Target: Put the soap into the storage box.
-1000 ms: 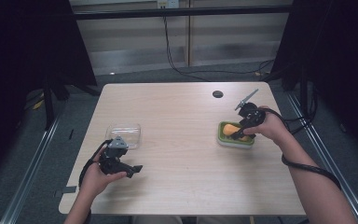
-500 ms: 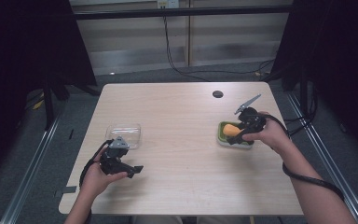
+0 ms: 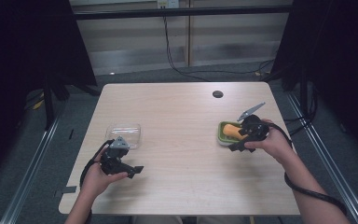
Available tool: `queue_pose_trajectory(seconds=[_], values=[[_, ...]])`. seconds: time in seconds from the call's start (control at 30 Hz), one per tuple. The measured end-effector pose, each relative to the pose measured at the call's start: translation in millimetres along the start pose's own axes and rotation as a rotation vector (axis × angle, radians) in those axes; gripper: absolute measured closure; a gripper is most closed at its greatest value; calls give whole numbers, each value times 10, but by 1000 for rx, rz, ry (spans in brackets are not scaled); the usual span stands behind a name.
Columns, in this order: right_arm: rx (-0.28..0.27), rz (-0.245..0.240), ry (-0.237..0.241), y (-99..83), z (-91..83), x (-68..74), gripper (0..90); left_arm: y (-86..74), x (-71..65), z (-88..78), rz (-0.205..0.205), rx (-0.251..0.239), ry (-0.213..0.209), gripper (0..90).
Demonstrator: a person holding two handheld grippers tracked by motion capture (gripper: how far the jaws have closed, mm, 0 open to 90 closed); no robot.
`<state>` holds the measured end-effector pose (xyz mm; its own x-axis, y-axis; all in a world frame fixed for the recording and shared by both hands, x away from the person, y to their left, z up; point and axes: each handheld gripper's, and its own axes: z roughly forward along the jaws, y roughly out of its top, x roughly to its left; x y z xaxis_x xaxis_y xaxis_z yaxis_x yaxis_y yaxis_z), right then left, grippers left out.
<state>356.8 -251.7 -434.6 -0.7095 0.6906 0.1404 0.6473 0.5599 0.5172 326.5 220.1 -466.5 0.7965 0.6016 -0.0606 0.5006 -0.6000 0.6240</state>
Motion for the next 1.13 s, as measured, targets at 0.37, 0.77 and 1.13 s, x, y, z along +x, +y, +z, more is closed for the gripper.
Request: queue_pose_trajectory(seconds=[0.37,0.77,1.13], values=[[-15,-7,8,-104,44,133,124,-7,-4,13,-8,-5,-5,60],[-69,-4,10,-254,126,243,124,-2,-6,5,-4,11,-4,59],[-122,34,21,-434,183,308,136,-7,-14,13,4,11,-1,59]])
